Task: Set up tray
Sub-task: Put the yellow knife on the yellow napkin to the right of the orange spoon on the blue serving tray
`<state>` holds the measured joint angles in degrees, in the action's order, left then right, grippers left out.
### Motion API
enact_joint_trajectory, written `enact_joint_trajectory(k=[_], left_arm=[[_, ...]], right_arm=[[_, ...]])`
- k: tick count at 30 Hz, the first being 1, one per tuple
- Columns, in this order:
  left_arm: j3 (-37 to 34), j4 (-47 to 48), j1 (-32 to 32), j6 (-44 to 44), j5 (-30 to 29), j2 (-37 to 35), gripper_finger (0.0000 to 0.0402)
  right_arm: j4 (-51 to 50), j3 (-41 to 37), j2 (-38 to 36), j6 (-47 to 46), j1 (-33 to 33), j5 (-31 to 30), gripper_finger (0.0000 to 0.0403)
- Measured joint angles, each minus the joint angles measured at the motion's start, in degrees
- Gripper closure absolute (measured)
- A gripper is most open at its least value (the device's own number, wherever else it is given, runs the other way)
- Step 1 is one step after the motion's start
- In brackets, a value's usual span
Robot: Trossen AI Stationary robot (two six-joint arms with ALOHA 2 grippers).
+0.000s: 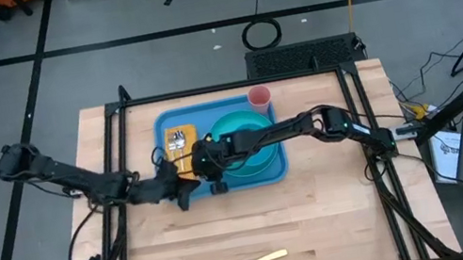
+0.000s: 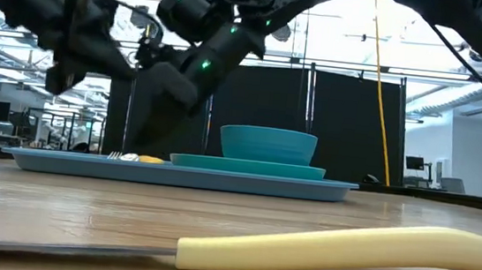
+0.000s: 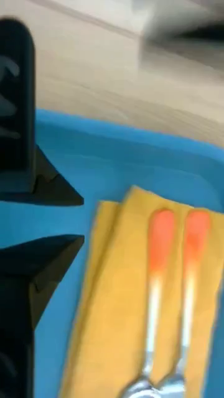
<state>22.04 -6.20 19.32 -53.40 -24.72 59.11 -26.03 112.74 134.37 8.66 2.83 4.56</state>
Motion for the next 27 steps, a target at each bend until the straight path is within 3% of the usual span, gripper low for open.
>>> enact_joint_trajectory(k=[7,13,18,27], left_arm=[[0.0,-8.3,11.3,7.1,-14.5,0.1,0.0390],[0.1,-10.8,18.5,9.8,-24.8,0.1,0.0395],[0.1,-10.9,21.9,9.6,-29.5,0.1,0.0375],[0.1,-10.8,22.4,9.8,-33.8,0.1,0.0376]], right_arm=[[-12.7,-0.3,-5.1,-0.1,-0.3,6.6,0.0276],[-13.1,-6.2,-11.8,1.5,-3.7,12.4,0.0262],[-10.9,-15.7,-17.9,-2.5,-6.3,16.6,0.0262],[-6.8,-33.1,-27.4,-3.5,-15.2,8.8,0.0267]])
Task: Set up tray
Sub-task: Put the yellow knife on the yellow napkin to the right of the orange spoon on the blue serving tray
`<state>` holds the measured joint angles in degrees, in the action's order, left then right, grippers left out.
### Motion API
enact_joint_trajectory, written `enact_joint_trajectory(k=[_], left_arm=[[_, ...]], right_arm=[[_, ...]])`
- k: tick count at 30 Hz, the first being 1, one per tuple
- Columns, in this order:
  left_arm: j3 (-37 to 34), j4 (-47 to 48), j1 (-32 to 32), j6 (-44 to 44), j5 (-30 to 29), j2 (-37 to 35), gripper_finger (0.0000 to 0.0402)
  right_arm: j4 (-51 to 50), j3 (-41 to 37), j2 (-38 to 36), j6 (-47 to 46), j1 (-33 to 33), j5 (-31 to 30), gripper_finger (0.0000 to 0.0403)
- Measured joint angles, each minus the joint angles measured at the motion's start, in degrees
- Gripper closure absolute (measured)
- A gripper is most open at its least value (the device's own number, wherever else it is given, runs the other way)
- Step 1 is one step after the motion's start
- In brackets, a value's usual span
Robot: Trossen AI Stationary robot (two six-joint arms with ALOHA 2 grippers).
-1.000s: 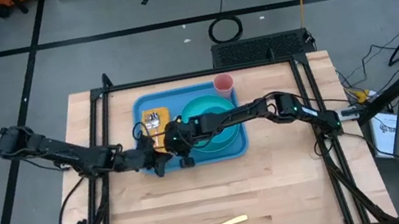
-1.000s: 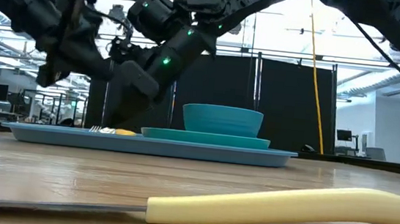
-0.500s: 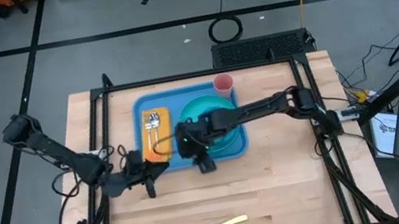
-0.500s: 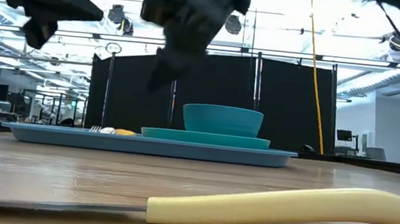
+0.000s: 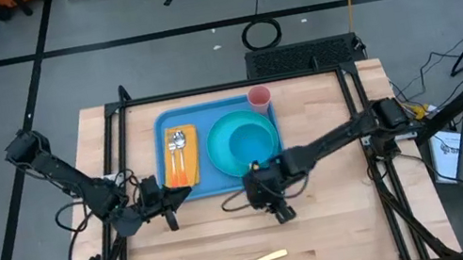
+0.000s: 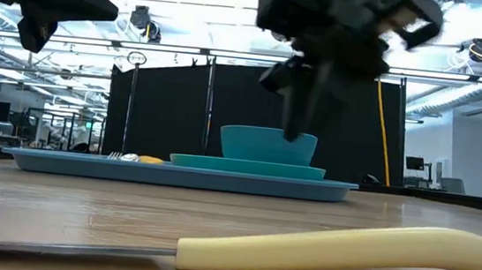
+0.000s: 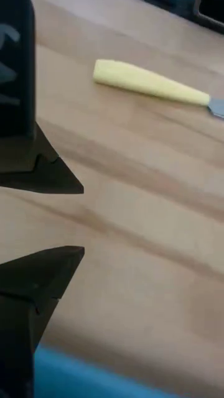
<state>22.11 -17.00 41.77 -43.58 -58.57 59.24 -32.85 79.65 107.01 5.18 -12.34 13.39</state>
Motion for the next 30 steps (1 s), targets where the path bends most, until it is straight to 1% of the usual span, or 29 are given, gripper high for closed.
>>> enact_joint_trajectory(k=[3,6,10,13,17,20,22,26,30], left_arm=[[0.0,0.2,0.0,-0.2,0.0,0.0,0.0385],[0.0,0.2,0.0,-0.4,-0.2,0.0,0.0396],[0.0,0.0,0.0,-0.6,-0.2,0.0,0.0396],[0.0,0.1,0.0,-0.6,0.0,0.0,0.0383],[0.0,0.4,0.0,-0.6,0.3,0.0,0.0371],[0.0,0.3,0.0,-0.4,0.1,0.0,0.0371],[0.0,0.3,-0.1,0.2,0.0,0.0,0.0375],[0.0,0.3,-0.1,1.2,0.1,0.0,0.0388],[0.0,0.4,-0.1,1.4,0.1,0.0,0.0398]], right_arm=[[5.0,-3.5,-0.5,-3.4,-2.9,0.0,0.0264],[8.1,-4.7,0.8,-7.2,-4.9,0.1,0.0258],[11.7,-4.7,2.7,-10.0,-7.7,-4.2,0.0244],[14.5,-4.7,2.9,-11.6,-9.9,-6.9,0.0224],[15.2,-4.7,2.9,-15.0,-12.2,-10.5,0.0198],[14.3,-4.7,2.9,-18.0,-13.6,-10.4,0.0185],[14.7,-5.2,2.9,-18.3,-14.5,-10.3,0.0180],[15.9,-5.4,3.0,-21.0,-15.5,-10.4,0.0181],[19.8,-5.4,3.8,-22.9,-16.3,-10.4,0.0185]])
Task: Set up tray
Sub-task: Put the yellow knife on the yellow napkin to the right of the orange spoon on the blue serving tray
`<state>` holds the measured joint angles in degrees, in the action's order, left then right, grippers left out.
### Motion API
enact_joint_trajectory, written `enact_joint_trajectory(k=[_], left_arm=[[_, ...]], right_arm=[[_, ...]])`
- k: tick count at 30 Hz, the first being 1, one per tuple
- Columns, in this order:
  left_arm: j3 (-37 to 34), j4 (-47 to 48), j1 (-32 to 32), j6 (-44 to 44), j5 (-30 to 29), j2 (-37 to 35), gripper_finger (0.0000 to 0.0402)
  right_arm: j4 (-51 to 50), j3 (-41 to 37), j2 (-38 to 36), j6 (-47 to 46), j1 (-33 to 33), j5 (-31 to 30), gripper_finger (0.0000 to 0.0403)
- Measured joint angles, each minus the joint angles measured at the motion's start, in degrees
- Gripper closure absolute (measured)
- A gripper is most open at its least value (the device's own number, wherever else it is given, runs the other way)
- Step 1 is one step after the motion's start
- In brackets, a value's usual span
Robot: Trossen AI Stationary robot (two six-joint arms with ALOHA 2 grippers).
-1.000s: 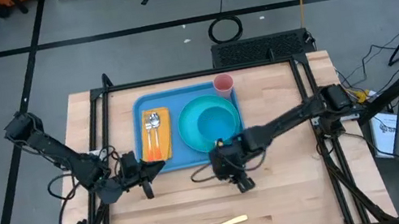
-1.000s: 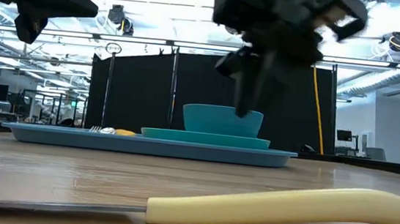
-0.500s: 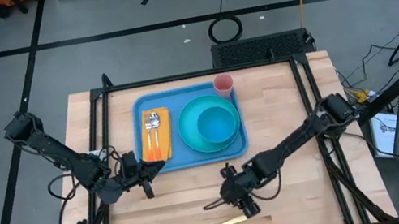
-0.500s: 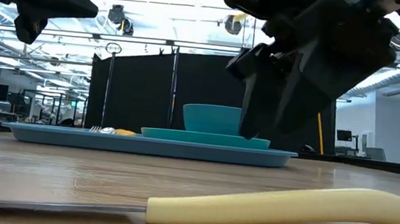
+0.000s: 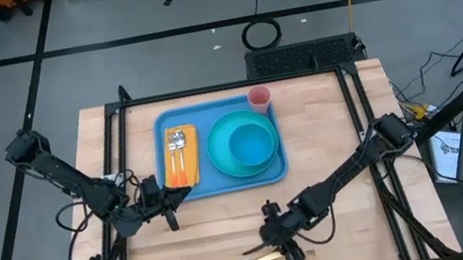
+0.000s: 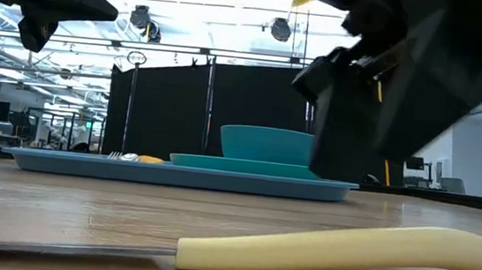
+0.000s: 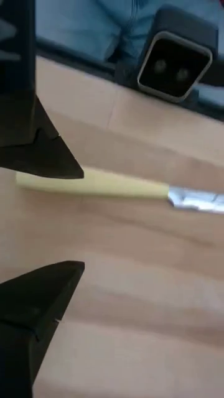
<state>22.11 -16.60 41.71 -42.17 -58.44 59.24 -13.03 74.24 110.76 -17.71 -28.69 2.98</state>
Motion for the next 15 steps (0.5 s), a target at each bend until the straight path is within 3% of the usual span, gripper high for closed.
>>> enact_joint_trajectory(k=[9,15], left_arm=[[0.0,0.2,0.0,1.5,3.1,0.0,0.0370],[0.0,-0.1,0.0,2.8,5.6,0.0,0.0378]], right_arm=[[7.9,0.0,3.1,-6.0,-3.4,-1.8,0.0185],[8.2,0.0,5.5,-9.5,-4.1,-4.6,0.0184]])
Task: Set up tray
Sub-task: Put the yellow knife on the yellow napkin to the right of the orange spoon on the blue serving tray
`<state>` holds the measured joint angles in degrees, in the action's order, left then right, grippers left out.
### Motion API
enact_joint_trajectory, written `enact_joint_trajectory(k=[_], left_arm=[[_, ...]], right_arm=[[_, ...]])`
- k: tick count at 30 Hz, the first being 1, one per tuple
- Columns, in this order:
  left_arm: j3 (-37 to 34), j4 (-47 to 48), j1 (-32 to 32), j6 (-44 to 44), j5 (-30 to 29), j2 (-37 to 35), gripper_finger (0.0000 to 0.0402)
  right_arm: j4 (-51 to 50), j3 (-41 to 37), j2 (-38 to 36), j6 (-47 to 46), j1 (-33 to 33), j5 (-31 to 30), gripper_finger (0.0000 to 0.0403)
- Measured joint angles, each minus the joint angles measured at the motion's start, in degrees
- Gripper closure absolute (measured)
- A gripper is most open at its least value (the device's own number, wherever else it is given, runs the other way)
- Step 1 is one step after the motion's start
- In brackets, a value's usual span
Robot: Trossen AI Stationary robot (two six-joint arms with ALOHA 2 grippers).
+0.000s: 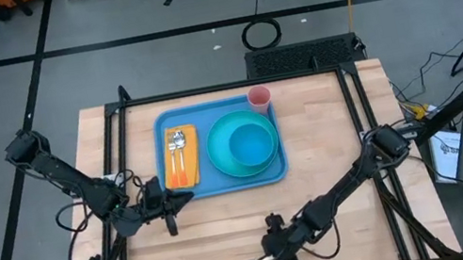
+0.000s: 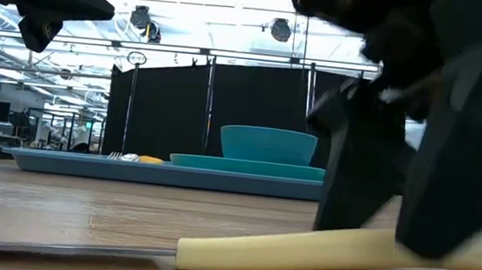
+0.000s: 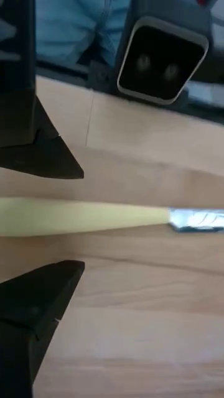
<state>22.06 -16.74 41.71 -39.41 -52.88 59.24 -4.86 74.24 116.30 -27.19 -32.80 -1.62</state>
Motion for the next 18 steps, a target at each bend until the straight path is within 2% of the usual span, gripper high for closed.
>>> enact_joint_trajectory(k=[7,10,18], left_arm=[[0.0,0.2,0.0,0.5,1.0,0.0,0.0398],[0.0,0.2,0.0,1.5,1.7,0.0,0.0390],[0.0,0.5,0.0,2.2,1.9,0.0,0.0371]], right_arm=[[0.6,0.1,1.5,-1.5,-0.7,-1.3,0.0184],[0.3,0.1,1.6,1.4,-1.5,-4.3,0.0190],[-3.9,0.2,1.6,5.6,-1.8,-5.0,0.0236]])
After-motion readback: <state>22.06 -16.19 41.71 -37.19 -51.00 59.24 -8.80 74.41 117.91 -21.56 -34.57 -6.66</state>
